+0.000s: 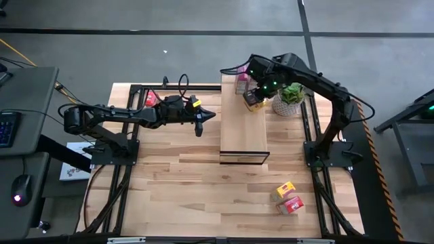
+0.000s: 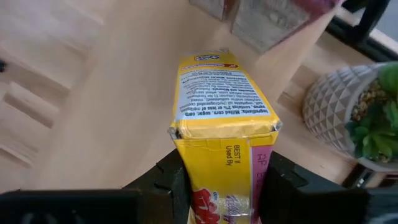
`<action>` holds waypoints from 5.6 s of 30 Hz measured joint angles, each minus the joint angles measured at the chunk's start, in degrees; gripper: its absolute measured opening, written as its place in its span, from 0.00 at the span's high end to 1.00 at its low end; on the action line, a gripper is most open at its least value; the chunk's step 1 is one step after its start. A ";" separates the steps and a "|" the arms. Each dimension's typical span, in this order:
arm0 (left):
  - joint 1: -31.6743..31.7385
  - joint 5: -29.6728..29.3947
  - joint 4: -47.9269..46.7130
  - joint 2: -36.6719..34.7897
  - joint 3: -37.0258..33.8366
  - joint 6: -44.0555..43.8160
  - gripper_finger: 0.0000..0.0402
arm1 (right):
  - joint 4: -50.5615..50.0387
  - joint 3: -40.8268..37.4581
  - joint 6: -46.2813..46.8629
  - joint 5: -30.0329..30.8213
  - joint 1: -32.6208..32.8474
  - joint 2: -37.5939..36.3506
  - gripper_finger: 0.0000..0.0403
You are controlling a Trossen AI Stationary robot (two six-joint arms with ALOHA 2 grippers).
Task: Stack cereal on shelf
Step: Put the top yellow cereal box on the shelf
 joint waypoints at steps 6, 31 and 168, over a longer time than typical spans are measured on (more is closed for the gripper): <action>0.00 0.00 -0.09 0.00 0.00 0.00 1.00 | 0.77 -5.61 0.32 -0.61 0.06 -0.37 0.68; 0.00 -0.02 1.33 0.00 0.00 0.02 1.00 | -0.14 -2.58 -3.83 0.09 1.27 0.15 0.43; 5.03 -2.51 -1.72 31.17 32.22 14.49 1.00 | 112.51 -93.22 -17.05 21.00 6.86 -43.78 1.00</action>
